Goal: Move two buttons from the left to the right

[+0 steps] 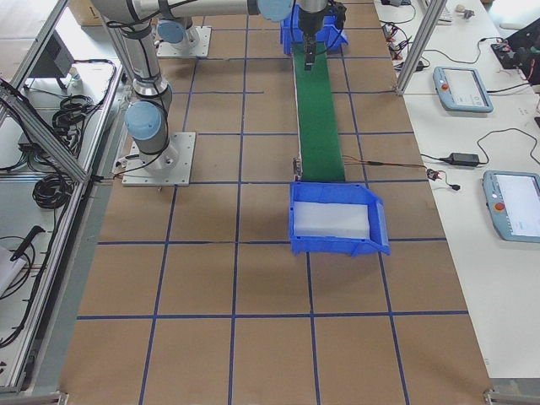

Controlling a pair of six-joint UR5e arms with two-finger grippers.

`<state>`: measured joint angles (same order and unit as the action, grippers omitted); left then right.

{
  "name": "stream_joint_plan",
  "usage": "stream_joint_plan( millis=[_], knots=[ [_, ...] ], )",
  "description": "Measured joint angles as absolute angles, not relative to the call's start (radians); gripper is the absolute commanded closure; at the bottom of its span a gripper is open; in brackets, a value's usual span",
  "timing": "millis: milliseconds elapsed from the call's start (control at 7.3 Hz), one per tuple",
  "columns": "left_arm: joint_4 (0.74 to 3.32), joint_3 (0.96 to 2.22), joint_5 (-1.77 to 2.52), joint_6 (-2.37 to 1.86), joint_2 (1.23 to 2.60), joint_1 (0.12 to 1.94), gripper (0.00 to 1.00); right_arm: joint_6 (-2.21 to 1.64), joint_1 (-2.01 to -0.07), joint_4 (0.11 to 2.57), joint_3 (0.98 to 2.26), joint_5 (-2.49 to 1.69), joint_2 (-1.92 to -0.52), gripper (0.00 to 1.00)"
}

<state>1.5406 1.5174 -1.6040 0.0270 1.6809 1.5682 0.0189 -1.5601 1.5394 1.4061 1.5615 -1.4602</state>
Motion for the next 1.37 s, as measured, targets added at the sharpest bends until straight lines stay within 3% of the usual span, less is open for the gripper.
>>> stream_joint_plan(
  millis=[685, 1370],
  knots=[
    [1.609, 1.514, -1.625, 0.085, 1.672, 1.529, 0.00, 0.017, -1.561, 1.544, 1.408, 1.560, -1.460, 0.00],
    [1.400, 1.332, -1.572, 0.154, 1.978, 1.389, 0.00, 0.017, -1.562, 1.545, 1.408, 1.555, -1.460, 0.00]
  ],
)
